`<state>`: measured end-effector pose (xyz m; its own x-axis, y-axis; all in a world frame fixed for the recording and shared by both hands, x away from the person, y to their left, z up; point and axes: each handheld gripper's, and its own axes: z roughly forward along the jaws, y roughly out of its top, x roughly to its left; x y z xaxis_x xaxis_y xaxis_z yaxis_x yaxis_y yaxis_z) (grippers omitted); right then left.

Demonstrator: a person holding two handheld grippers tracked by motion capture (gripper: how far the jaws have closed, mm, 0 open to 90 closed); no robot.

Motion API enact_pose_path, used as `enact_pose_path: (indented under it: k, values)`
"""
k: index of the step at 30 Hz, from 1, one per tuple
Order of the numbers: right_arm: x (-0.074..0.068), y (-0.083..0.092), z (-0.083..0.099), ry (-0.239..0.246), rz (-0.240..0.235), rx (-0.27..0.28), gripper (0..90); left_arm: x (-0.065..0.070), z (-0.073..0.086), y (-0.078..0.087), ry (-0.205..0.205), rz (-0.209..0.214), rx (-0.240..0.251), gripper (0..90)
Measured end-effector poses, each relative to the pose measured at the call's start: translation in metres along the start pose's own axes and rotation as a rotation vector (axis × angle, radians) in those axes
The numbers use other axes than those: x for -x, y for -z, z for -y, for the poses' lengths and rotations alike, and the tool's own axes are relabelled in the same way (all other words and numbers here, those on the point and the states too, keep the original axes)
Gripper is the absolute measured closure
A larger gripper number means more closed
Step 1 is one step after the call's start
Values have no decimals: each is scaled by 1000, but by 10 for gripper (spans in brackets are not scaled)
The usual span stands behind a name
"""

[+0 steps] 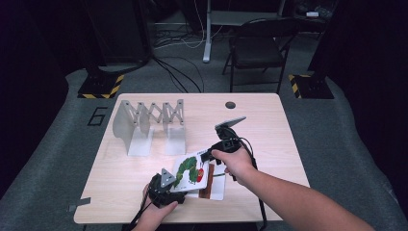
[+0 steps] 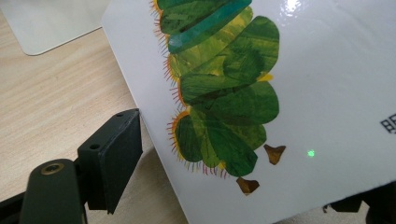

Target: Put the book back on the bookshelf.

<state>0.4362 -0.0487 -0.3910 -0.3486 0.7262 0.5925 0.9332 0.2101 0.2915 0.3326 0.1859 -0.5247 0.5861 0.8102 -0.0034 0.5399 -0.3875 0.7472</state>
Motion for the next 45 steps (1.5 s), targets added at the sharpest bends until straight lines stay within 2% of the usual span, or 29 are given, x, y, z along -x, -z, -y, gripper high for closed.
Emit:
enact_pose_path:
  k: [2,3,6,7,8,9,11,12,14,15,16,18,20,21,24,27,30,31,33,35,36,38,41,44,45]
  values:
    - [0,2,3,5,-8,-1,762,1,1,-1,0,-6,14,185]
    - [0,3,4,9,-9,-3,763,1,0,0,2,6,-1,183]
    - [1,7,8,8,-20,-10,773,1,0,-1,5,26,3,188]
    - [2,9,9,16,-28,-10,775,2,0,-2,-7,17,12,189]
    - [1,10,11,29,-28,-7,776,2,0,-2,-18,26,3,189]
    - [0,11,12,42,-28,-6,776,3,0,-2,-10,30,5,190]
    - [-2,14,15,69,-27,-3,776,4,-1,-2,-29,27,3,187]
    - [-5,15,18,98,-24,1,776,4,-1,-2,-41,31,-8,187]
    - [-6,17,19,103,-31,-2,780,4,-2,-3,-35,35,-8,195]
    - [-5,19,21,123,-43,-8,786,5,-2,-4,-29,25,-1,205]
    - [-5,19,21,123,-43,-8,786,3,-2,-4,-43,31,-17,205]
    - [-4,20,24,135,-51,-25,797,2,-2,-6,-36,27,-23,218]
    - [-4,21,25,141,-64,-33,800,2,-2,-6,-33,27,-16,226]
    - [-3,21,25,169,-70,-28,800,2,-2,-6,-35,27,-16,226]
    - [-1,22,26,180,-76,-38,802,2,-2,-7,-33,28,-13,227]
    - [1,22,23,180,-87,-49,808,2,-2,-7,-33,29,-8,225]
    - [4,22,21,158,-110,-59,821,2,-2,-7,-30,26,-5,221]
    - [6,21,19,134,-119,-71,825,2,-2,-8,-26,20,-3,221]
    - [8,20,18,142,-126,-67,828,1,-2,-8,-26,19,-3,220]
    - [9,21,16,100,-135,-89,833,1,-1,-8,-24,13,0,220]
    - [11,19,15,113,-145,-76,835,0,-2,-7,-34,14,-5,221]
    - [13,20,14,90,-155,-91,840,0,-2,-7,-30,25,-13,223]
    - [14,21,12,86,-161,-92,842,0,-2,-6,-41,28,-13,230]
    - [13,21,11,114,-163,-81,843,1,-2,-5,-48,31,-20,245]
    - [12,23,11,95,-157,-95,843,2,-1,-5,-43,35,-18,245]
